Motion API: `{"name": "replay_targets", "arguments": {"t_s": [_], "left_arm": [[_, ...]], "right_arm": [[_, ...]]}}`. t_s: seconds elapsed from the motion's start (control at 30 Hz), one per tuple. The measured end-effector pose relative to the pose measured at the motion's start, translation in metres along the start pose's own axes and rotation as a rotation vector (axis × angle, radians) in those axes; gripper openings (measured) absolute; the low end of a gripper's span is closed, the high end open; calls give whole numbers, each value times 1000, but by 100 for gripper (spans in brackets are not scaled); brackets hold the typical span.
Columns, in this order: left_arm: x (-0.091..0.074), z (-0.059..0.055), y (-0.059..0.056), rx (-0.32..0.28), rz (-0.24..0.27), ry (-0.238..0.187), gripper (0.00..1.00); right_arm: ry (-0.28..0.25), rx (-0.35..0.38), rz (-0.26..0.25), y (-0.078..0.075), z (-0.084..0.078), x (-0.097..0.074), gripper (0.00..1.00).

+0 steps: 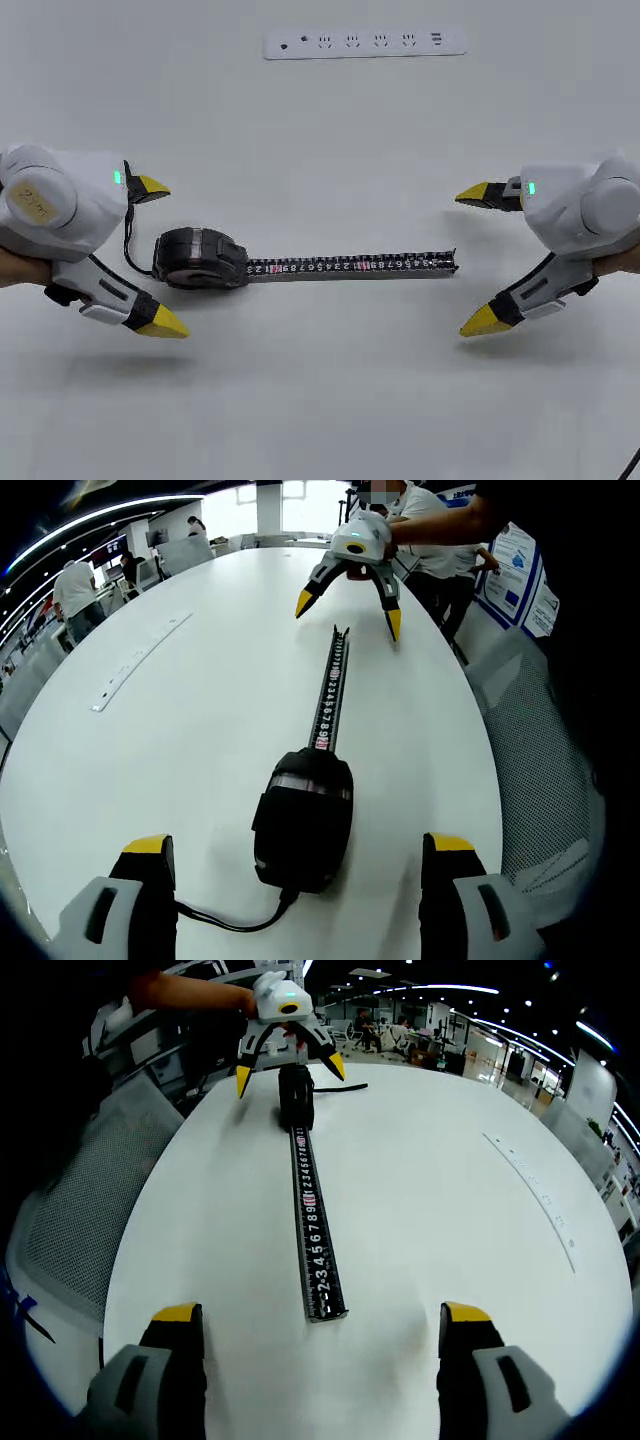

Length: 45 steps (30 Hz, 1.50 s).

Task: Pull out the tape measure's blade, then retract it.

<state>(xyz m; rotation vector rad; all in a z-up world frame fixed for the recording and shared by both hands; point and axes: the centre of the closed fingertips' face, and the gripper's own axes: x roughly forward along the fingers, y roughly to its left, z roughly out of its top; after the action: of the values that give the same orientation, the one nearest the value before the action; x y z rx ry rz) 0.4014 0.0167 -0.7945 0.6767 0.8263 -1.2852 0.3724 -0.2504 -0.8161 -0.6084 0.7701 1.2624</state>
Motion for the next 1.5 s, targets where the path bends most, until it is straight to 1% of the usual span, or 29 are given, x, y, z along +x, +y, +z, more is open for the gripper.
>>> {"name": "replay_targets", "arguments": {"t_s": [0.07, 0.3, 0.4, 0.53, 0.57, 0.63, 0.67, 0.77, 0.87, 0.97, 1.0, 1.07, 1.1, 1.13, 1.2, 1.33, 1.5], "left_arm": [[-1, -1, 0, 1, 3, 1, 100], [-6, -1, -1, -20, 15, -24, 100], [-9, 2, 0, -42, 26, -53, 100], [-12, 3, -2, -70, 37, -81, 100], [-14, 4, -3, -87, 42, -102, 100], [-16, 5, -3, -104, 52, -120, 100], [-18, 6, -4, -114, 59, -136, 100], [-23, 7, -7, -135, 71, -161, 100], [-26, 6, -10, -148, 85, -176, 100], [-28, 5, -11, -164, 108, -193, 100], [-30, 5, -11, -172, 122, -207, 100], [-32, 7, -14, -198, 133, -229, 100], [-32, 7, -15, -201, 134, -232, 100], [-34, 7, -17, -213, 145, -247, 100], [-35, 6, -18, -224, 161, -256, 100], [-39, 5, -22, -257, 195, -286, 100], [-43, 4, -27, -286, 235, -305, 100]], "right_arm": [[0, 2, 0, 0, 0, -1, 100], [-5, 15, -13, 1, -1, -3, 100], [-14, 28, -28, 0, 1, -6, 100], [-32, 52, -49, -1, 4, -10, 100], [-37, 61, -58, -1, 4, -12, 100], [-48, 73, -70, -1, 6, -15, 100], [-57, 80, -80, -1, 8, -17, 100], [-70, 97, -93, 2, 10, -20, 100], [-82, 117, -111, 4, 11, -22, 100], [-95, 143, -133, 6, 12, -25, 100], [-107, 157, -142, 8, 14, -26, 100], [-114, 171, -156, 10, 15, -28, 100], [-115, 173, -160, 11, 15, -28, 100], [-125, 185, -177, 12, 16, -30, 100], [-134, 200, -187, 14, 17, -31, 100], [-150, 231, -218, 19, 18, -34, 100], [-175, 266, -261, 23, 22, -39, 100]]}}
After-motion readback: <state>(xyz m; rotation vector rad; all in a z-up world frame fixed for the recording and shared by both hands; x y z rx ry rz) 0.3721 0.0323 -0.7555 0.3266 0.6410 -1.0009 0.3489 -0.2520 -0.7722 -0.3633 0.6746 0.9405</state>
